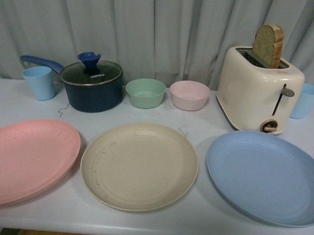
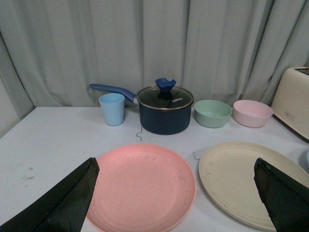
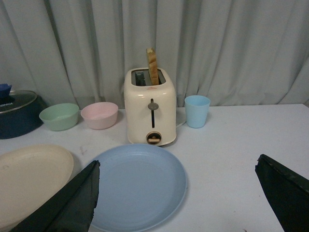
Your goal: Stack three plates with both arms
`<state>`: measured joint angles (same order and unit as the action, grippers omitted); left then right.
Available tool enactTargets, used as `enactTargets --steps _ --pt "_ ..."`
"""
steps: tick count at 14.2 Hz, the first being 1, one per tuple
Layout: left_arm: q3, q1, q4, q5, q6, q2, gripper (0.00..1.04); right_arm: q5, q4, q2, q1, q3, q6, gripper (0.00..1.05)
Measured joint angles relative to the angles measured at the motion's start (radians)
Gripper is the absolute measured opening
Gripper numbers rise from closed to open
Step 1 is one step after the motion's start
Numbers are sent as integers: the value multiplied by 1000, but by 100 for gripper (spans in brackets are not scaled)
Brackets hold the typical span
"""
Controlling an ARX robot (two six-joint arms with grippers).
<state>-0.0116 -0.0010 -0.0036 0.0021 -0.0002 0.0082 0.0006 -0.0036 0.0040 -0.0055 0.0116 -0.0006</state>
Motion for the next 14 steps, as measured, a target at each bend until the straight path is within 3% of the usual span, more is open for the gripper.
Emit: enactTargets --steps 8,9,10,12,14 --pt "0 0 0 0 0 0 98 0 0 0 0 0 0 98" --pt "-107 -31 -261 -139 -60 140 98 1 -1 0 0 0 -1 98" --pt "-217 78 -364 -122 -69 367 98 -2 2 0 0 0 0 98" --pt "-291 306 -241 32 -22 616 98 -1 -1 0 0 0 0 98" --pt "-387 439 -114 177 66 909 98 -1 0 0 0 0 0 98"
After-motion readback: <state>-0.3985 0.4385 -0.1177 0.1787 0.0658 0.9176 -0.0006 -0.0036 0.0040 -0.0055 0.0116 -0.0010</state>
